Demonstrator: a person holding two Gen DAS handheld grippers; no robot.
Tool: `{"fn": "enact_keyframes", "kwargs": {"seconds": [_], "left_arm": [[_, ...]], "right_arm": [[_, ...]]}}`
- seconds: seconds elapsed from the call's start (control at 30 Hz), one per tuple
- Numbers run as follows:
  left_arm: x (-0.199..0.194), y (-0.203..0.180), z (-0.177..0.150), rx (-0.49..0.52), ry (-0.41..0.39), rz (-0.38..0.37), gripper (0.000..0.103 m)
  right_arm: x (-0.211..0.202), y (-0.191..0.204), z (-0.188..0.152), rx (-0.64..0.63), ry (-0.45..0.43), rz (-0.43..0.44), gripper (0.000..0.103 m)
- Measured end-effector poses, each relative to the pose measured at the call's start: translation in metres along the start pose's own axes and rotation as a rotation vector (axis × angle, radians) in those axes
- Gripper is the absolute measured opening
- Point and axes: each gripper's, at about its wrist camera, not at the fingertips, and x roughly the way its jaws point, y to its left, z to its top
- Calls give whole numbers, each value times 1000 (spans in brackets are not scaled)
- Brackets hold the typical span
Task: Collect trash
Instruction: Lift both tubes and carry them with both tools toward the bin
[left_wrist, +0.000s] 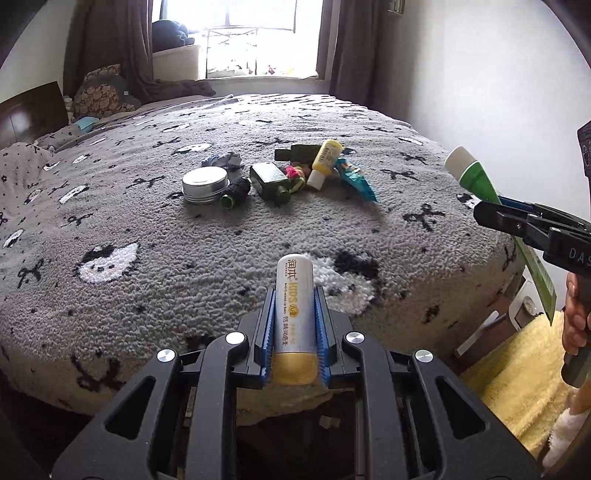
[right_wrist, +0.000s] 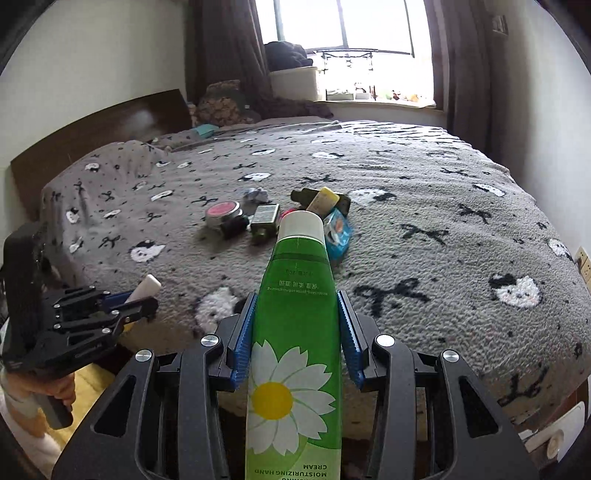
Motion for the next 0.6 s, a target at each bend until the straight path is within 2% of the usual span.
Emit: {"fn": "enact_keyframes", "kwargs": {"seconds": [0.23, 0.6], "left_arm": [[-11, -19, -37, 11, 40, -29, 18], [9, -27, -101, -21, 198, -63, 18]], "right_arm": [[-14, 20, -38, 26, 30, 32, 43], [17, 39, -108, 52, 212, 67, 43]]}}
